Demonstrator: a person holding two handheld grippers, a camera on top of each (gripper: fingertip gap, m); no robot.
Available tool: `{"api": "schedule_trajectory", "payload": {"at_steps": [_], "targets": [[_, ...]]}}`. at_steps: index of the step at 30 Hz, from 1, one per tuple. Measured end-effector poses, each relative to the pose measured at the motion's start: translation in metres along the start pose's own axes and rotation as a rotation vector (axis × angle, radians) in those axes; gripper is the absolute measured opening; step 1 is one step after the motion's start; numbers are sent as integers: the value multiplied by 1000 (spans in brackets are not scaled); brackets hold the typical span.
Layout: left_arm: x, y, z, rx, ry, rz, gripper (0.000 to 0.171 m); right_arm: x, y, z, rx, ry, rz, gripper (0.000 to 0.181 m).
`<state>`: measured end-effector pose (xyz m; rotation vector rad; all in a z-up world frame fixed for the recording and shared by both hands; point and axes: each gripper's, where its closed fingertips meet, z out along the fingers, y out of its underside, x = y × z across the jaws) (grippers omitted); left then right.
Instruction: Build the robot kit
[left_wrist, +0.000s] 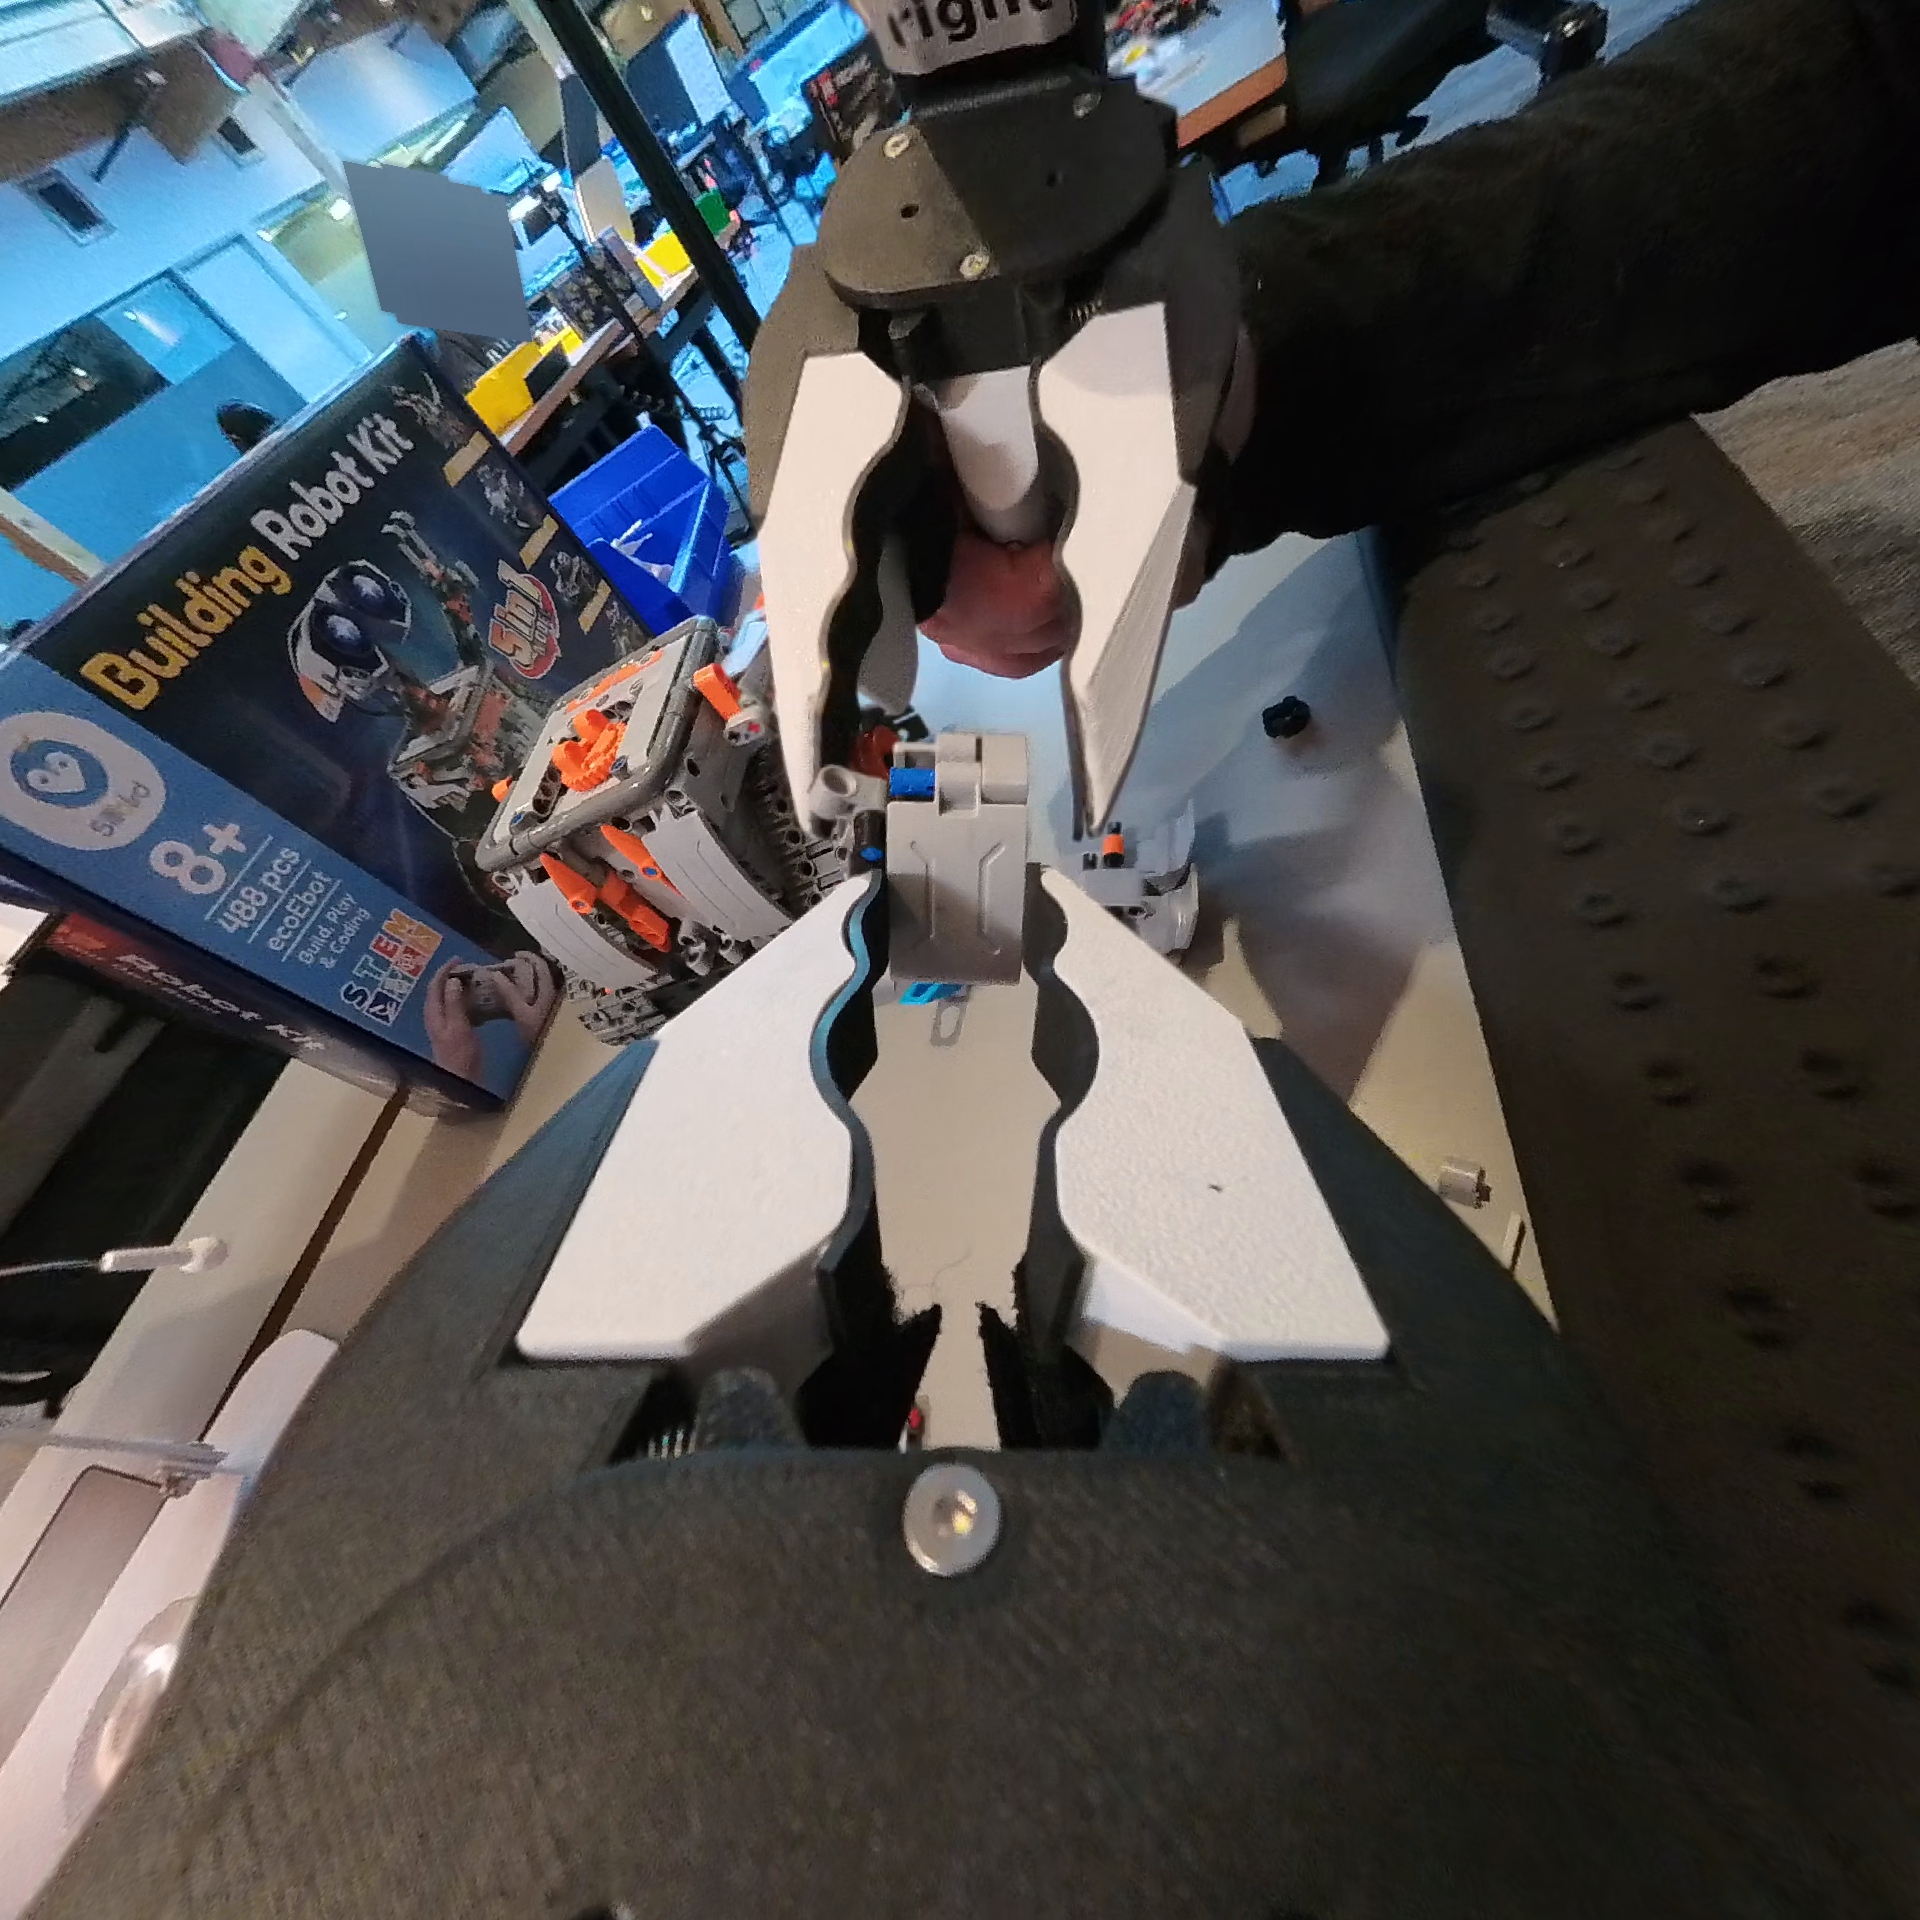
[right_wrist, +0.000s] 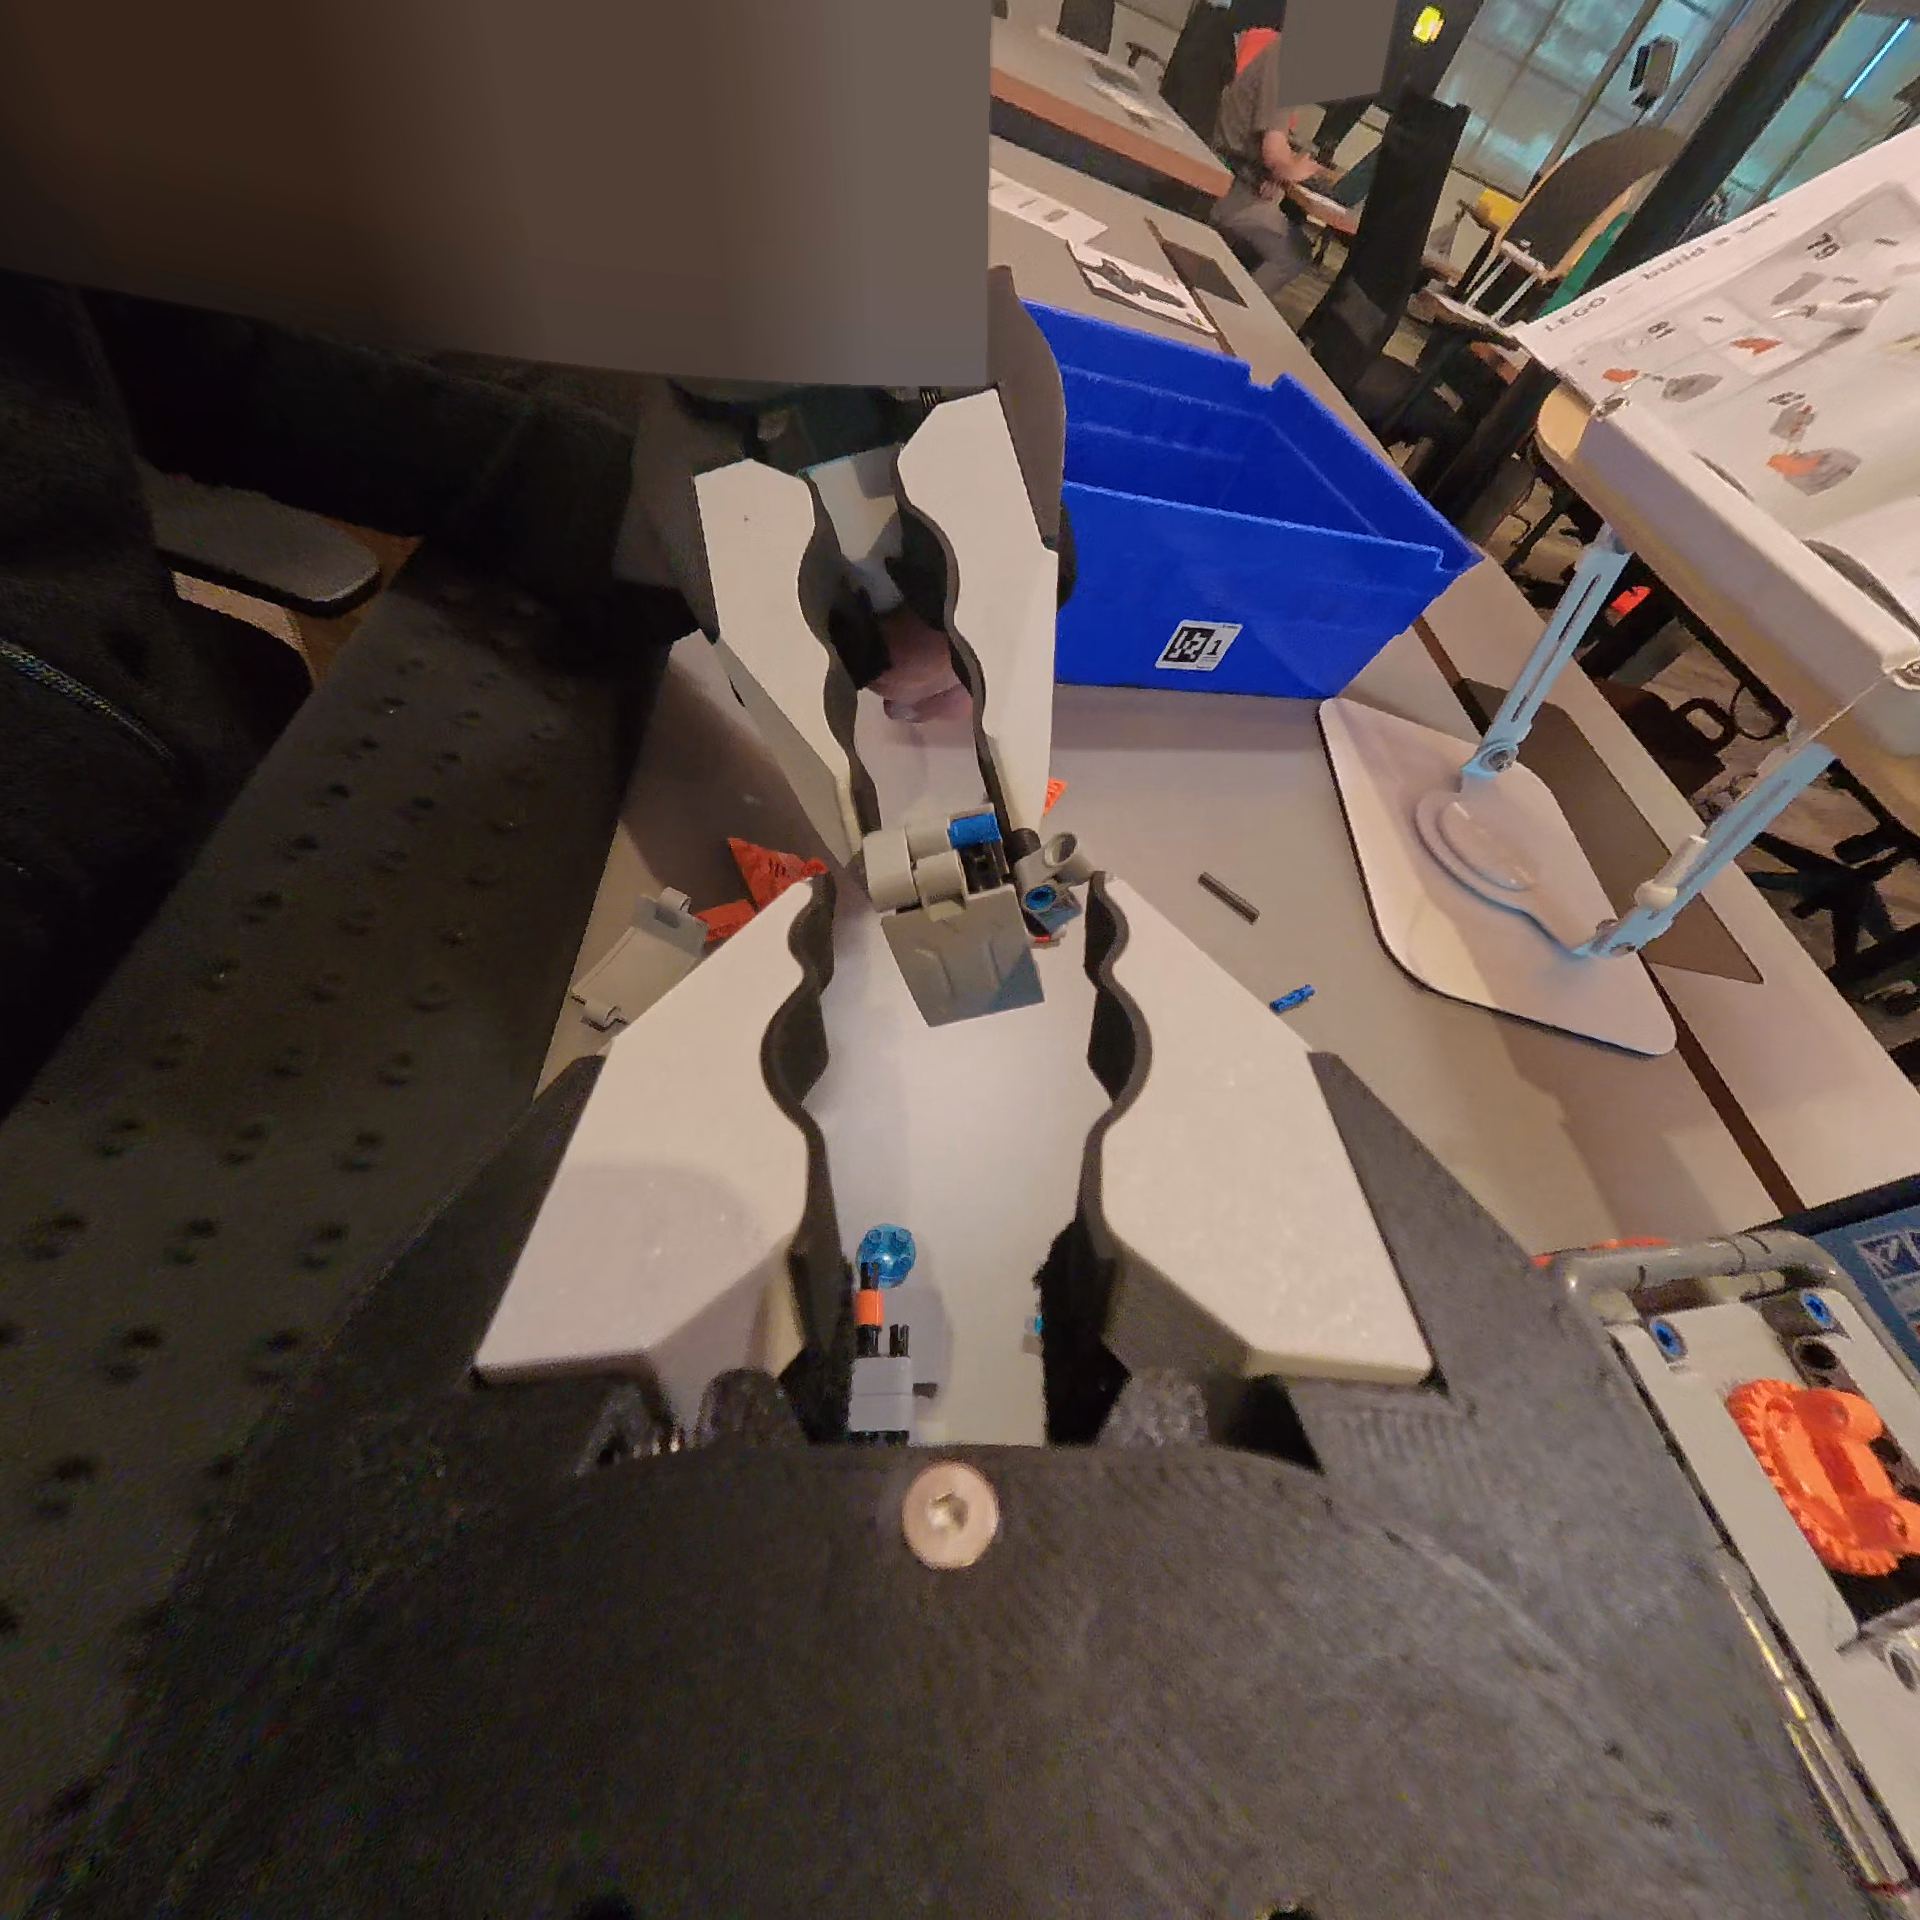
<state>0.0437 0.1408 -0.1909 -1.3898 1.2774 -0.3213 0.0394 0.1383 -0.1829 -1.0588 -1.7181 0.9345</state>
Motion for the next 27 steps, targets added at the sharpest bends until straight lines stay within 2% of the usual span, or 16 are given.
{"api": "schedule_trajectory", "payload": {"at_steps": [2,4,10,15,17,21,23,27], "targets": [[2,1,1,-9,5,11,23,-1,-3,-1,18,0,-6,37],[3,1,3,-17,5,17,23,-2,-4,-1,18,7,-31,36],[4,3,5,-29,10,21,23,-2,-2,-1,-1,27,-85,35],[6,1,5,-25,22,23,23,-6,-2,2,-9,12,-87,44],[9,3,6,-38,27,38,23,-7,-1,2,-16,8,-92,37],[9,2,8,-48,23,51,23,-9,-3,2,-12,0,-88,41],[12,4,9,-64,27,67,23,-11,-1,3,-27,0,-115,34],[13,5,10,-63,35,51,23,-12,-1,3,-37,-1,-138,31]]}}
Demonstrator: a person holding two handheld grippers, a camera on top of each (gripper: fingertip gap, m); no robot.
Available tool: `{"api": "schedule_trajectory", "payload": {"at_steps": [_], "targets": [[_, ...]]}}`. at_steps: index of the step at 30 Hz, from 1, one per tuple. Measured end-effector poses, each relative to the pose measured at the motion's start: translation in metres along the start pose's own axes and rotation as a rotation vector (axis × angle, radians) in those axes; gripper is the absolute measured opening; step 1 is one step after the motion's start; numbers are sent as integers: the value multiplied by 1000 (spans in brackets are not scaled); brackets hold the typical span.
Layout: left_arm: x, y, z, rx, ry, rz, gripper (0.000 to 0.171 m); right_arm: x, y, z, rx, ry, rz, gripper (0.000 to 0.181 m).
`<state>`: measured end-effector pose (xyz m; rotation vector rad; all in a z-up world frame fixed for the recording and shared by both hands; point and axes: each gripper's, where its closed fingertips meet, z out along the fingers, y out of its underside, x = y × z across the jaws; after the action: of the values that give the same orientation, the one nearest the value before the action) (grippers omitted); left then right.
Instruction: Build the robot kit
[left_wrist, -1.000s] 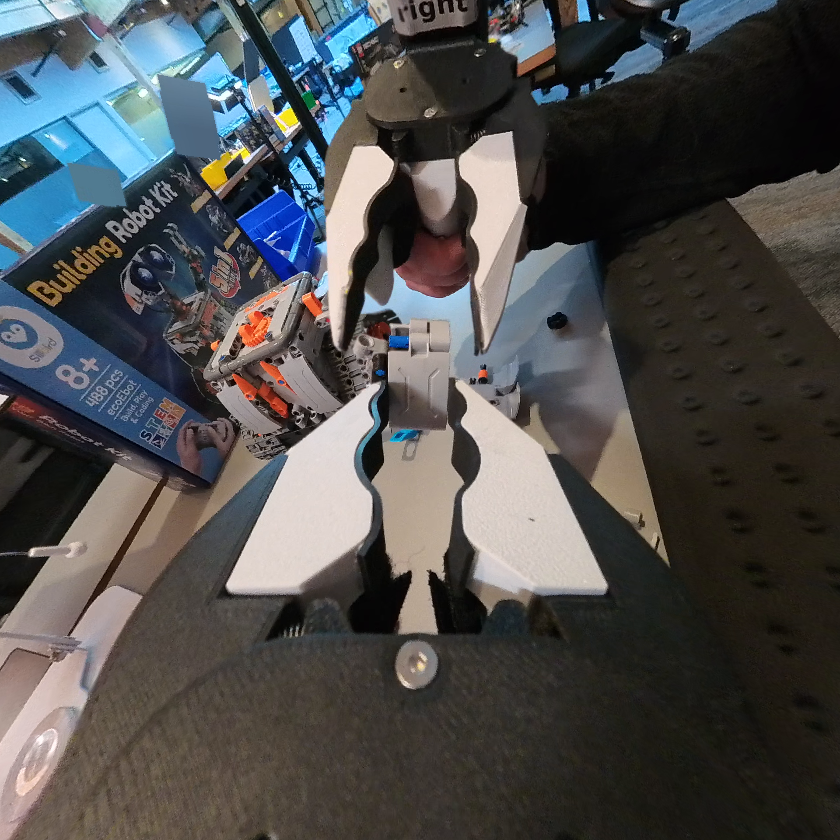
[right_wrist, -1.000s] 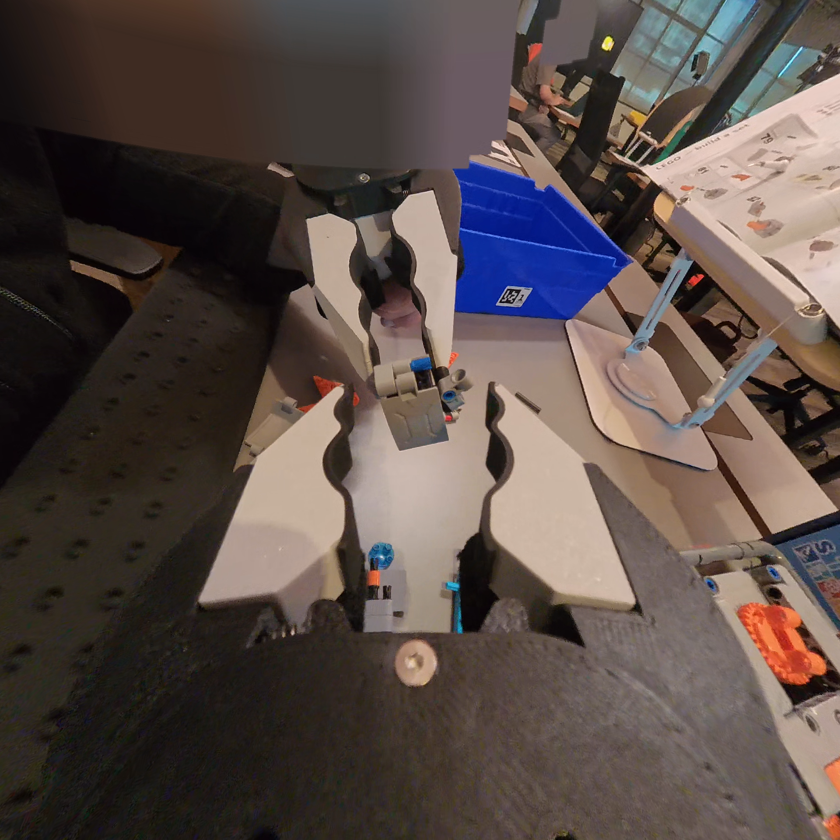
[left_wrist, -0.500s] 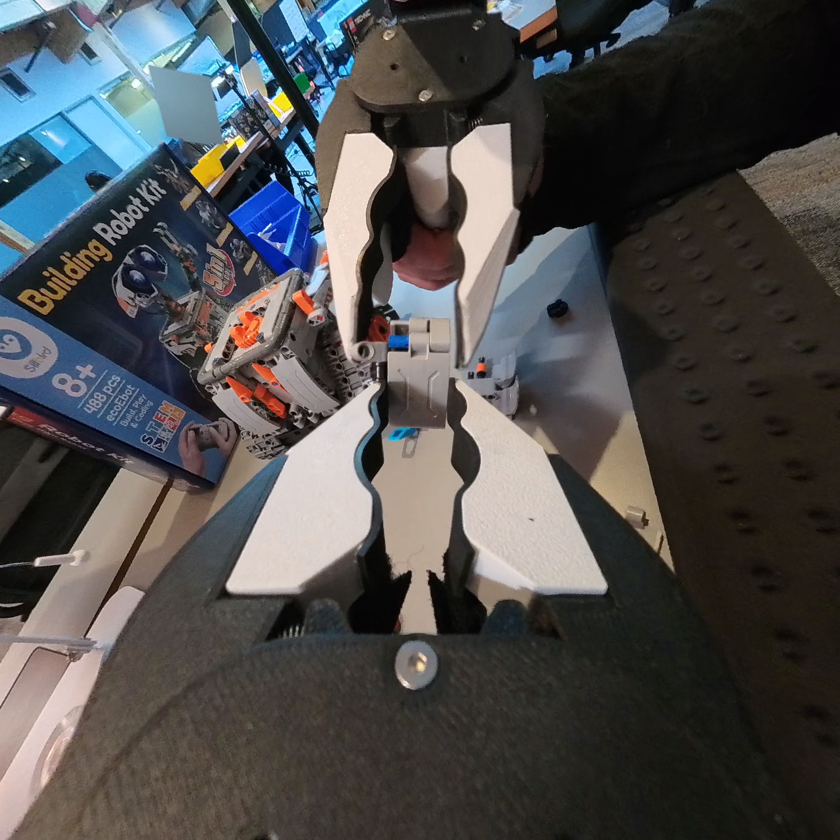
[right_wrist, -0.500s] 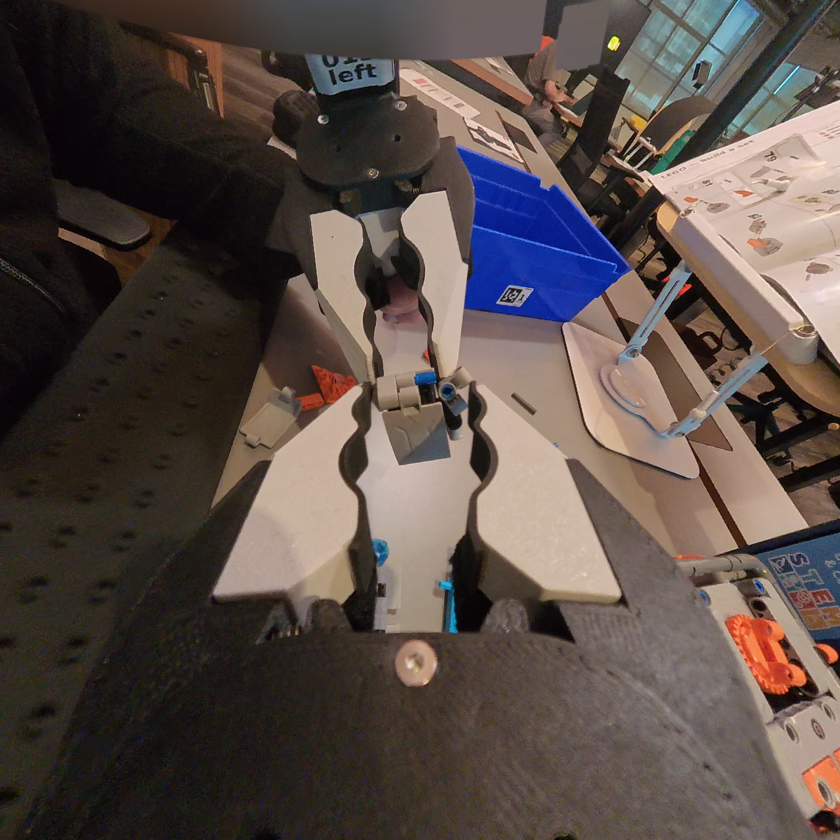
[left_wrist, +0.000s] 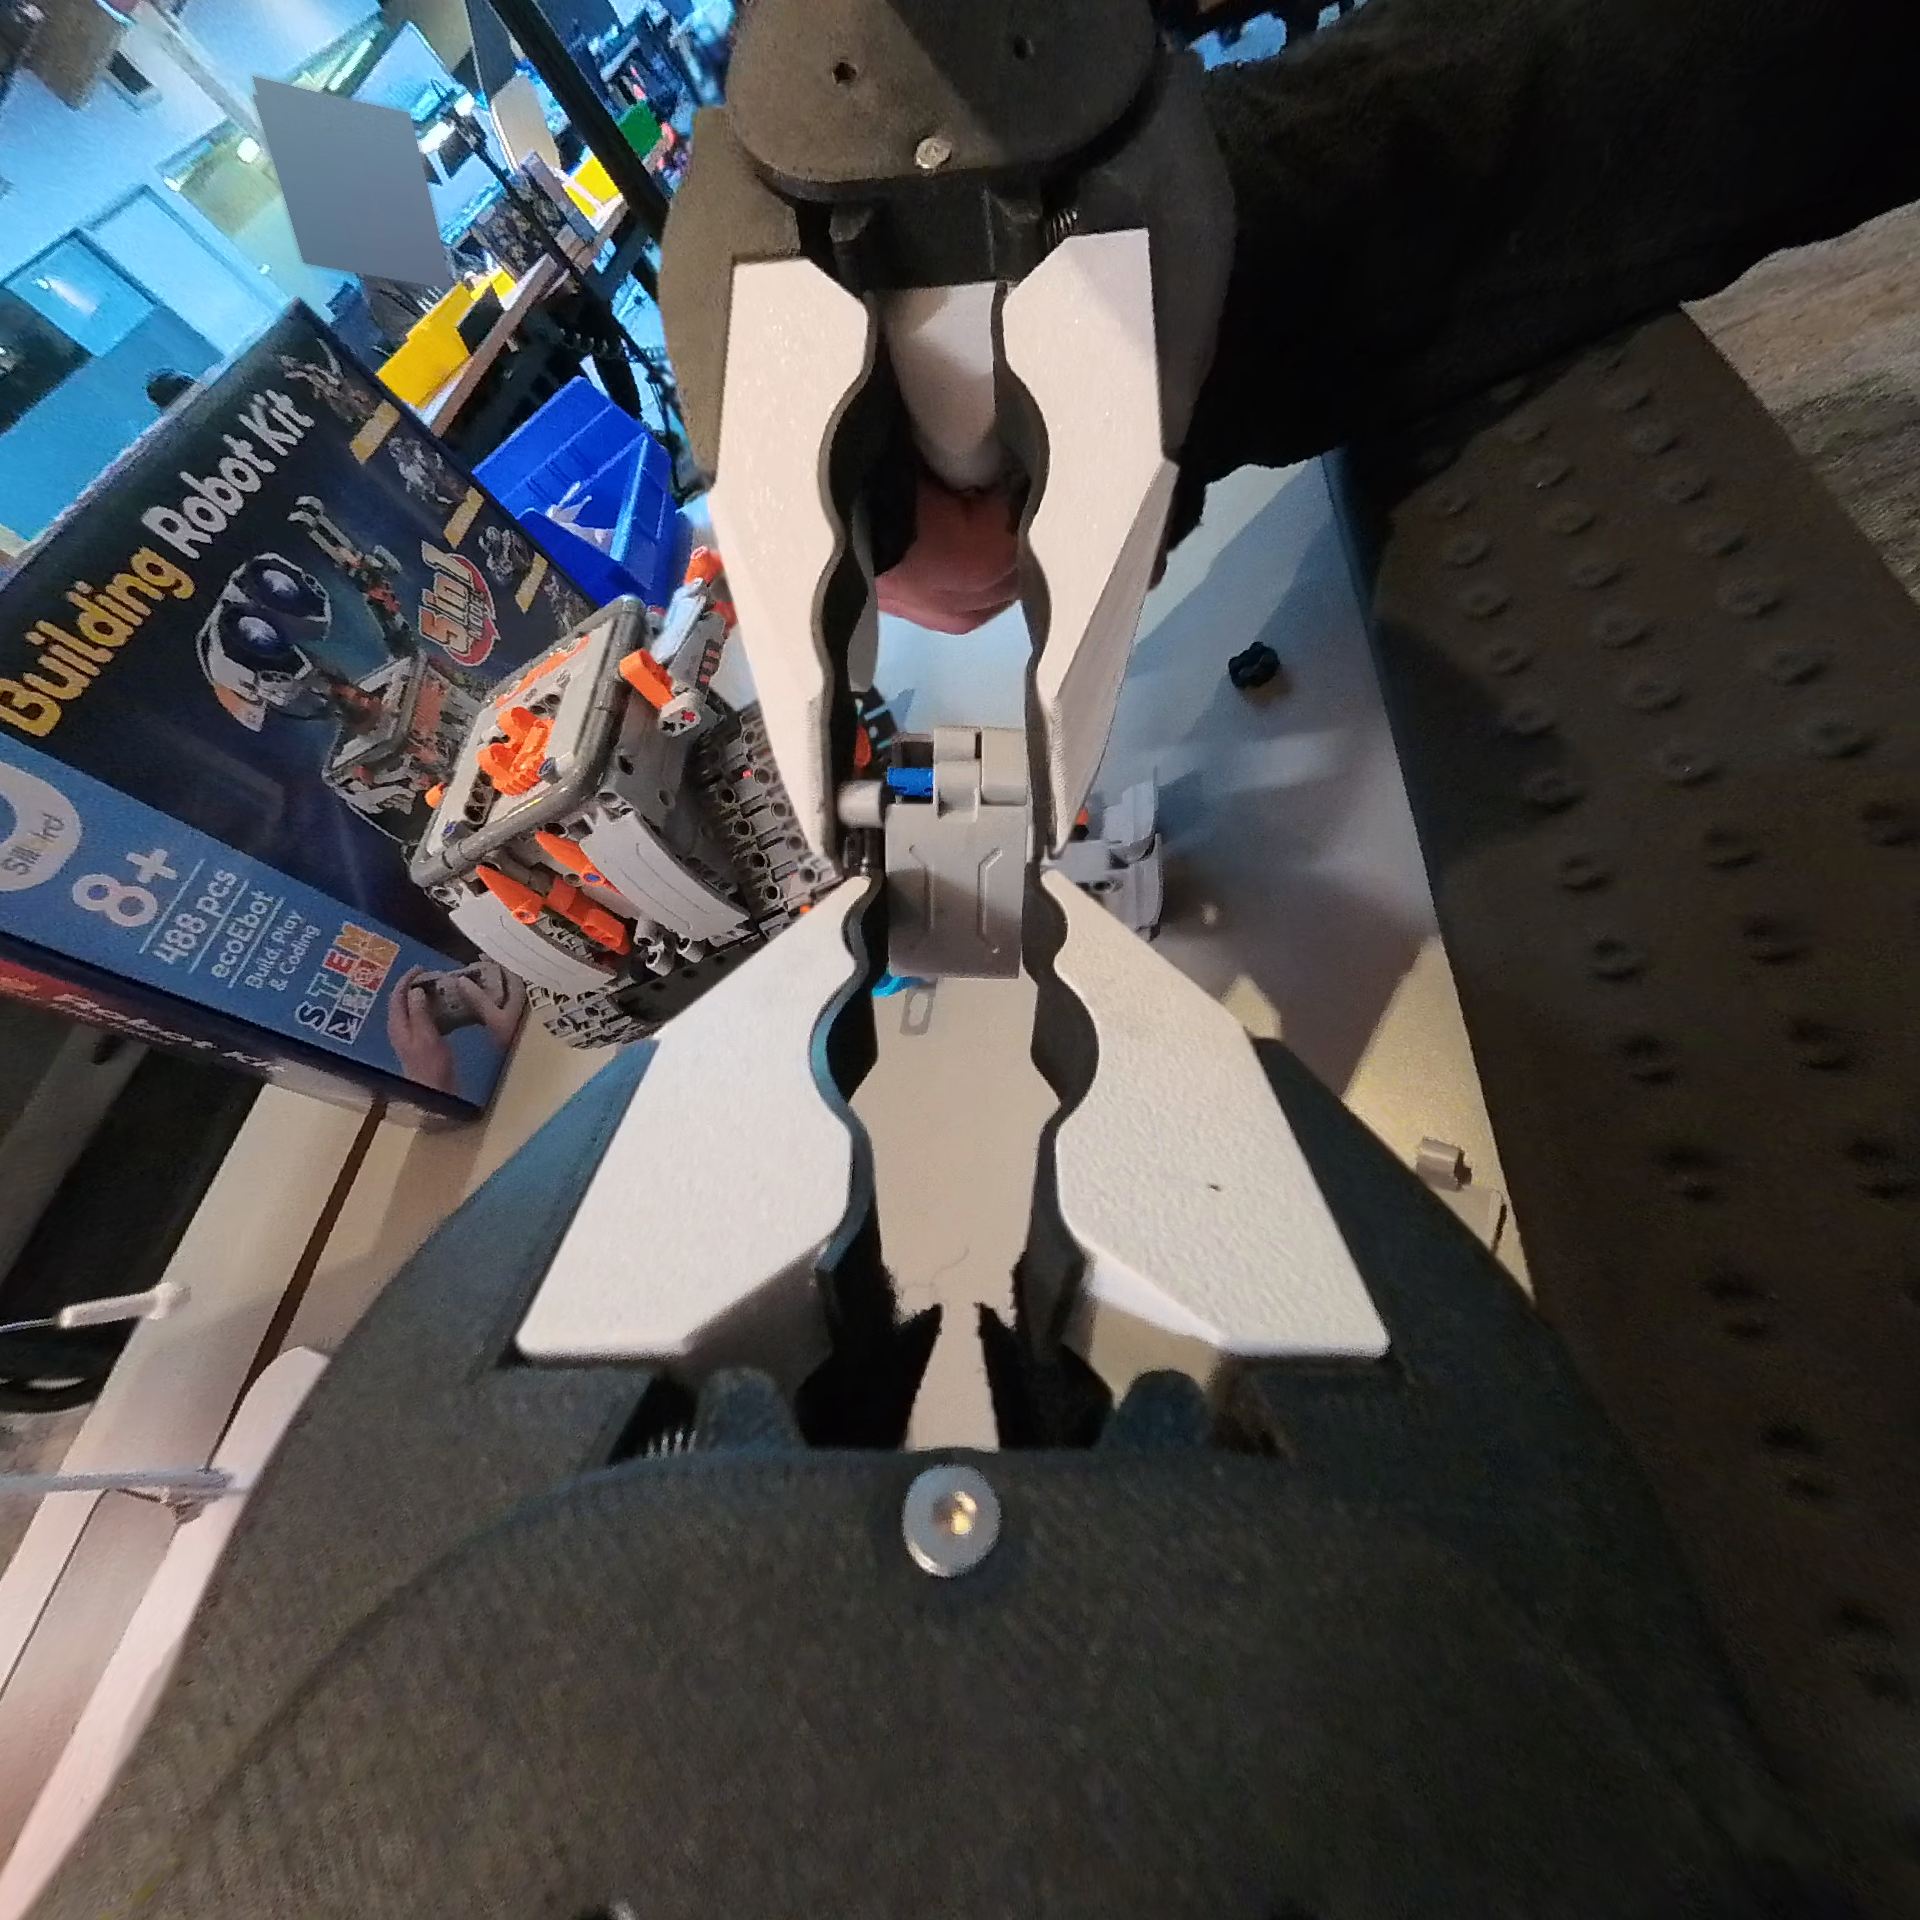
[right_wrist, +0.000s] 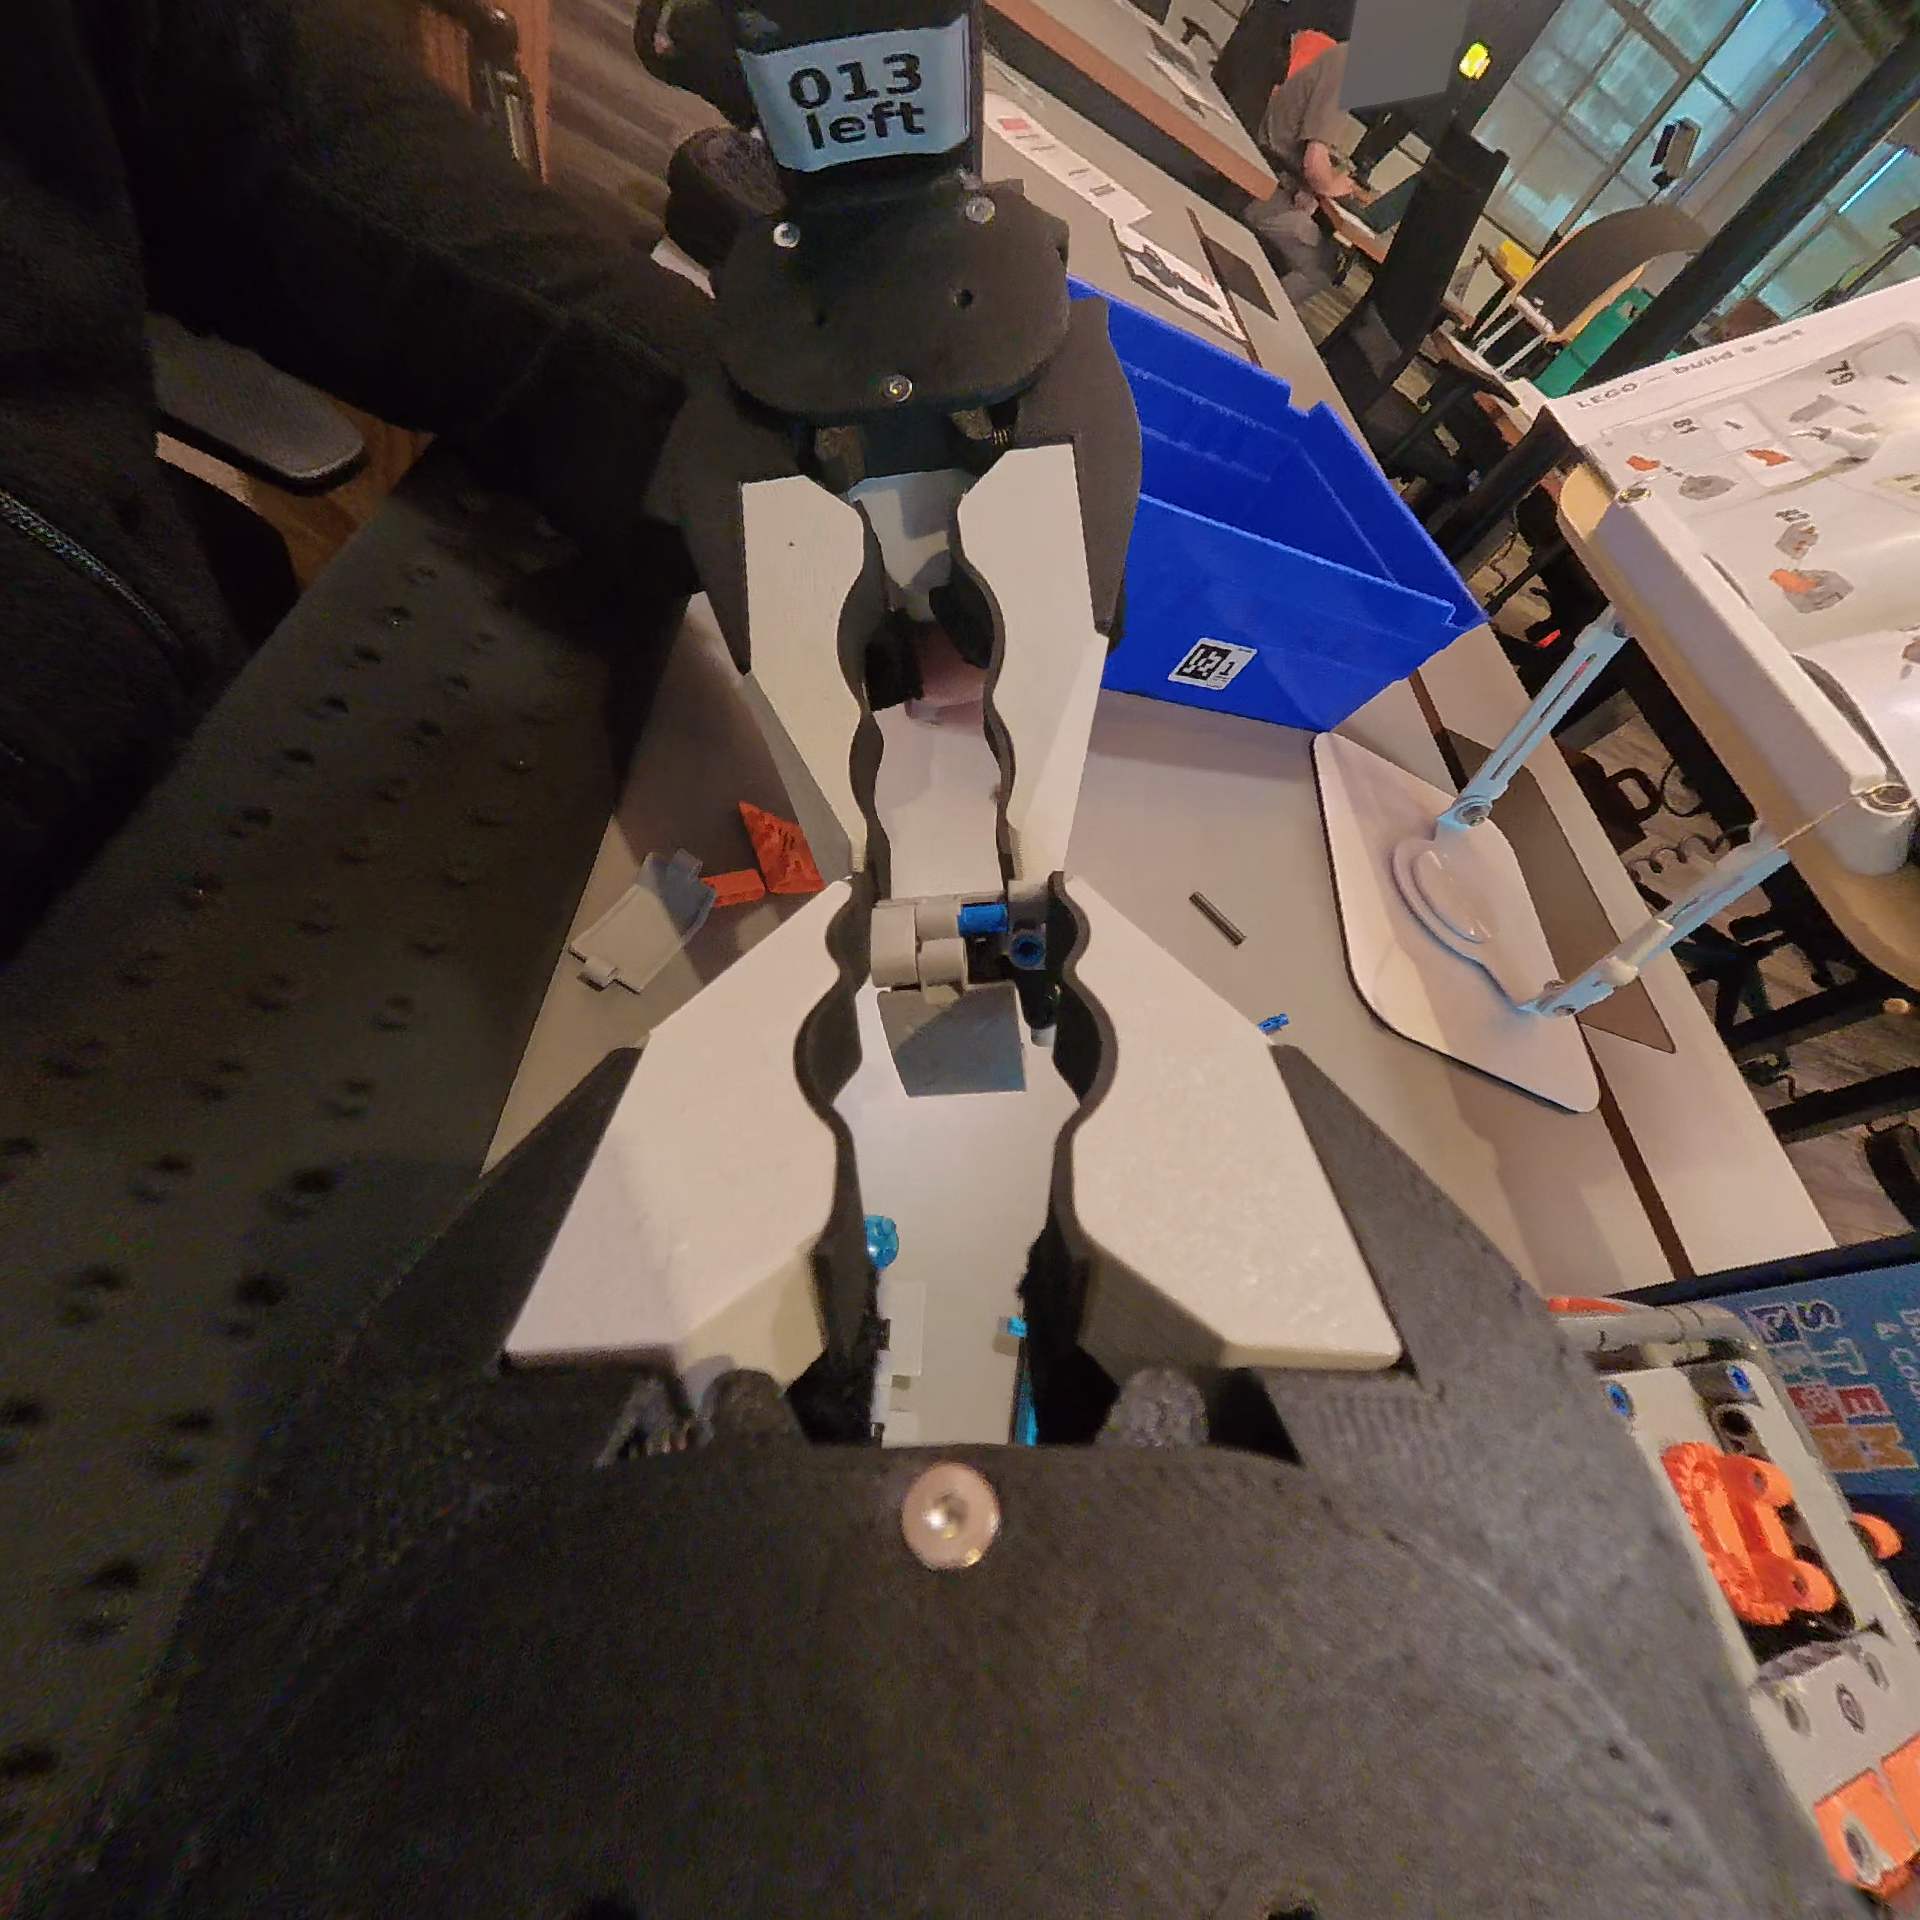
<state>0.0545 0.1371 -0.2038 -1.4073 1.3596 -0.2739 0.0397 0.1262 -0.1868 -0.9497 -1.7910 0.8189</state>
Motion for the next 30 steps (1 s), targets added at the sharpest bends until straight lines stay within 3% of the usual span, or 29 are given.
{"api": "schedule_trajectory", "payload": {"at_steps": [7,15,21,30], "targets": [[1,-3,0,22,12,-17,23,-1,-2,-3,29,-19,9,31],[0,-12,-6,77,19,-40,23,0,-14,-10,166,-109,169,31],[1,-8,-4,54,24,-43,23,-3,-10,-7,95,-70,73,28],[1,-14,-5,97,54,-117,22,-3,-12,-11,85,-56,66,25]]}}
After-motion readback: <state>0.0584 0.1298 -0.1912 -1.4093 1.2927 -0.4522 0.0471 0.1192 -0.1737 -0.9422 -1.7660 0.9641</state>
